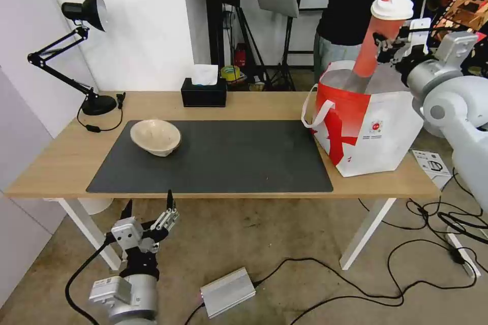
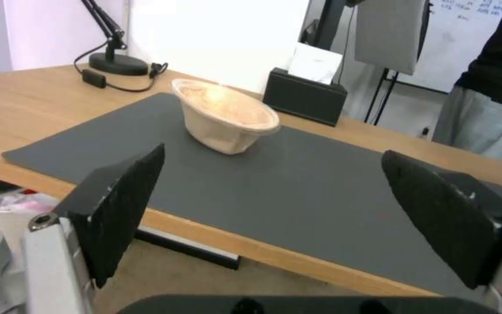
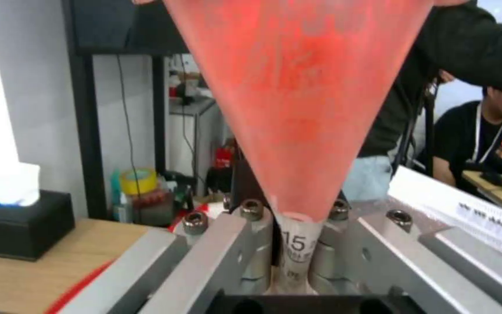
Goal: Pick up the trash from the table and place it into the takeout bag.
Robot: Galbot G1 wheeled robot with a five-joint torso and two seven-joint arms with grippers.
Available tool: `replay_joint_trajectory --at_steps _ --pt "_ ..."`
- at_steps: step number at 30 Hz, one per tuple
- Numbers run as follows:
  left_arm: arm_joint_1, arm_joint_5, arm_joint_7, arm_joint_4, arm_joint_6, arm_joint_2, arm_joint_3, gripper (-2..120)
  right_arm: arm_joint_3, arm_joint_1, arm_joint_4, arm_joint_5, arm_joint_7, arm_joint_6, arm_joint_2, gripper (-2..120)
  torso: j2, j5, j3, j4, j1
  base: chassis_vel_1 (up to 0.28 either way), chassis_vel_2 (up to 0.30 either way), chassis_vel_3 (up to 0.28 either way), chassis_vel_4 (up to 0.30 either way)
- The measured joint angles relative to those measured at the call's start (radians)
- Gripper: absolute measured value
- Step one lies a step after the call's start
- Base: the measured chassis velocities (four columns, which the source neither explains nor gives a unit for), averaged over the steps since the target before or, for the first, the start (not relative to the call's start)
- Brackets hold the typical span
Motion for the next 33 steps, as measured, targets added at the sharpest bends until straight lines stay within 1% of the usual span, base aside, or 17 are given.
replay_joint_trajectory --at_steps 5,16,21,22,23,24,26,28,29,30,31,32,33 --pt "-0.001 -0.002 0.000 0.002 0.000 0.000 -0.002 100 0.000 -0.010 -0.026 -0.016 -0.003 0.003 0.013 4 0.000 0.0000 0.000 0.0000 0.000 0.000 0.000 0.000 0.000" --pt "-0.007 -0.003 -0.002 0.011 0.000 0.000 -0.001 100 -0.041 -0.012 -0.089 -0.062 -0.013 0.019 0.047 4 0.000 0.0000 0.000 0.0000 0.000 0.000 0.000 0.000 0.000" --pt "-0.008 -0.005 -0.002 0.013 0.000 0.000 -0.006 100 -0.051 -0.012 -0.091 -0.067 -0.010 -0.010 0.052 4 0.000 -0.0001 0.000 -0.0001 0.000 0.000 0.000 0.000 0.000" --pt "-0.008 -0.005 -0.003 0.013 0.000 0.000 -0.006 100 -0.051 -0.013 -0.089 -0.067 -0.010 -0.020 0.052 6 0.000 -0.0001 0.000 0.0000 0.000 0.000 0.000 0.000 0.000" --pt "-0.009 -0.005 -0.003 0.015 0.000 0.000 -0.005 100 -0.052 -0.012 -0.085 -0.067 -0.010 -0.031 0.052 10 0.000 -0.0001 0.000 0.0000 0.000 0.000 0.000 0.000 0.000" --pt "-0.009 -0.005 -0.003 0.015 0.000 0.000 -0.005 100 -0.052 -0.012 -0.085 -0.067 -0.010 -0.031 0.052 10 0.000 -0.0001 0.000 0.0000 0.000 0.000 0.000 0.000 0.000" --pt "-0.010 -0.006 -0.003 0.017 0.000 0.000 -0.003 100 -0.055 -0.012 -0.082 -0.067 -0.010 -0.043 0.052 18 0.000 -0.0001 0.000 0.0000 0.000 0.000 0.000 0.000 0.000" --pt "-0.012 -0.006 -0.003 0.020 0.000 0.000 0.000 100 -0.060 -0.011 -0.080 -0.067 -0.007 -0.059 0.052 30 0.000 -0.0001 0.000 0.0000 0.000 0.000 0.000 0.000 0.000" --pt "-0.012 -0.006 -0.003 0.020 0.000 0.000 0.000 100 -0.060 -0.011 -0.080 -0.067 -0.007 -0.059 0.052 30 0.000 -0.0001 0.000 0.0000 0.000 0.000 0.000 0.000 0.000" --pt "-0.013 -0.006 -0.003 0.021 0.000 0.000 0.001 100 -0.061 -0.010 -0.079 -0.067 -0.005 -0.069 0.052 35 0.000 -0.0001 0.000 0.0000 0.000 0.000 0.000 0.000 0.000" --pt "-0.014 -0.006 -0.003 0.021 0.000 0.000 0.001 100 -0.062 -0.010 -0.079 -0.067 -0.004 -0.073 0.052 37 0.000 -0.0001 0.000 0.0000 0.000 0.000 0.000 0.000 0.000" --pt "-0.014 -0.006 -0.003 0.022 0.000 0.000 0.002 100 -0.066 -0.006 -0.078 -0.066 -0.001 -0.084 0.052 42 0.000 -0.0001 0.000 0.0000 0.000 0.000 0.000 0.000 0.000" --pt "-0.014 -0.006 -0.003 0.022 0.000 0.000 0.002 100 -0.066 -0.006 -0.078 -0.066 -0.001 -0.084 0.052 42 0.000 -0.0001 0.000 0.0000 0.000 0.000 0.000 0.000 0.000"
